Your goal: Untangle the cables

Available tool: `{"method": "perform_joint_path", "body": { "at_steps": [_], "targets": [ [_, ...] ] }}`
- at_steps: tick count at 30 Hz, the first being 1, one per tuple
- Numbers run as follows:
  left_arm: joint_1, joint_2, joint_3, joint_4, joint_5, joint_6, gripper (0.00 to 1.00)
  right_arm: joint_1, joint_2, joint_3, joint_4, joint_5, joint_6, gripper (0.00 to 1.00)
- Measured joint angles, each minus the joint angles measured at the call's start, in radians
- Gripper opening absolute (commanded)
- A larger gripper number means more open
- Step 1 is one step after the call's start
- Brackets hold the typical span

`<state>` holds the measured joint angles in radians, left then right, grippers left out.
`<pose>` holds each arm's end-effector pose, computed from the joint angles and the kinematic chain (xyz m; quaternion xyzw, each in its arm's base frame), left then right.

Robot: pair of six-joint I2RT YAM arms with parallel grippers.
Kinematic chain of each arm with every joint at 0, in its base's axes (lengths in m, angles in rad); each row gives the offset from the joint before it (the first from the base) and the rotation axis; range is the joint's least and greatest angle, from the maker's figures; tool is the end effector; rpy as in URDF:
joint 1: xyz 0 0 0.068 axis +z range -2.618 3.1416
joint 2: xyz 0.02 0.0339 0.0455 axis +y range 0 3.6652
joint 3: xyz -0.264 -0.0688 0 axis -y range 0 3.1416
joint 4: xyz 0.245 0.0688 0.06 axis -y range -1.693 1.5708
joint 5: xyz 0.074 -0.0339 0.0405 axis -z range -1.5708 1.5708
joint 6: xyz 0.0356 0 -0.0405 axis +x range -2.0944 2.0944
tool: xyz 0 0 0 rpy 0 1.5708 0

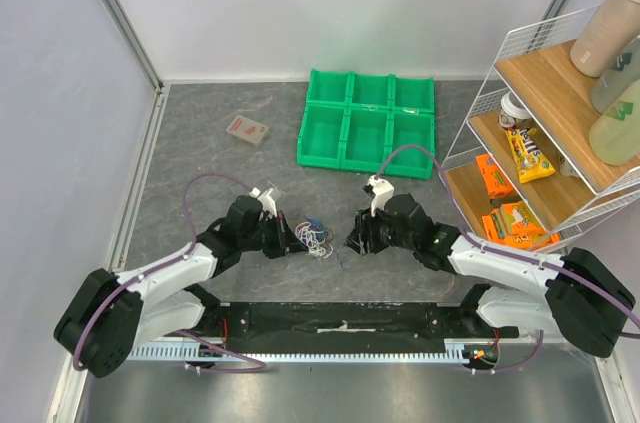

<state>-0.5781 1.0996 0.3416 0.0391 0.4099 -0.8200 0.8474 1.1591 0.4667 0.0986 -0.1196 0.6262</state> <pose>0.1594 -0.1209 0.1536 -0.0241 0.8952 -0.4022 0.1904 0.1503 0.1766 0.1840 -0.1252 0.8730 0.3539 0.3115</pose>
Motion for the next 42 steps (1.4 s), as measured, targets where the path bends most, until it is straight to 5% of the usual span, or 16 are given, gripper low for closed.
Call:
{"method": "perform_joint_path", "body": {
  "at_steps": [8,16,23,26,30,34,42],
  "targets": [
    [-0.009,-0.156,-0.06,0.01,0.043,0.039,0.02,0.027,0.074,0.032,0.108,-0.116,-0.074,0.49],
    [-0.009,-0.135,-0.061,0.016,0.064,0.044,0.02,0.078,0.231,0.077,0.221,-0.104,-0.087,0.32],
    [-0.009,-0.133,-0.065,0.016,0.068,0.044,0.02,0.08,0.329,0.114,0.269,-0.088,-0.085,0.32],
    [-0.009,-0.133,-0.069,0.017,0.068,0.044,0.02,0.08,0.35,0.125,0.281,-0.084,-0.087,0.02],
    [-0.009,-0.133,-0.071,0.007,0.06,0.043,0.02,0.083,0.353,0.131,0.273,-0.062,-0.081,0.0],
    [-0.009,-0.134,-0.066,-0.076,-0.024,0.025,0.02,0.085,0.268,0.118,0.19,-0.003,-0.081,0.0],
    [-0.009,-0.266,-0.064,-0.242,-0.263,-0.099,0.02,0.088,-0.322,0.076,-0.198,0.332,-0.1,0.0]
  ]
}}
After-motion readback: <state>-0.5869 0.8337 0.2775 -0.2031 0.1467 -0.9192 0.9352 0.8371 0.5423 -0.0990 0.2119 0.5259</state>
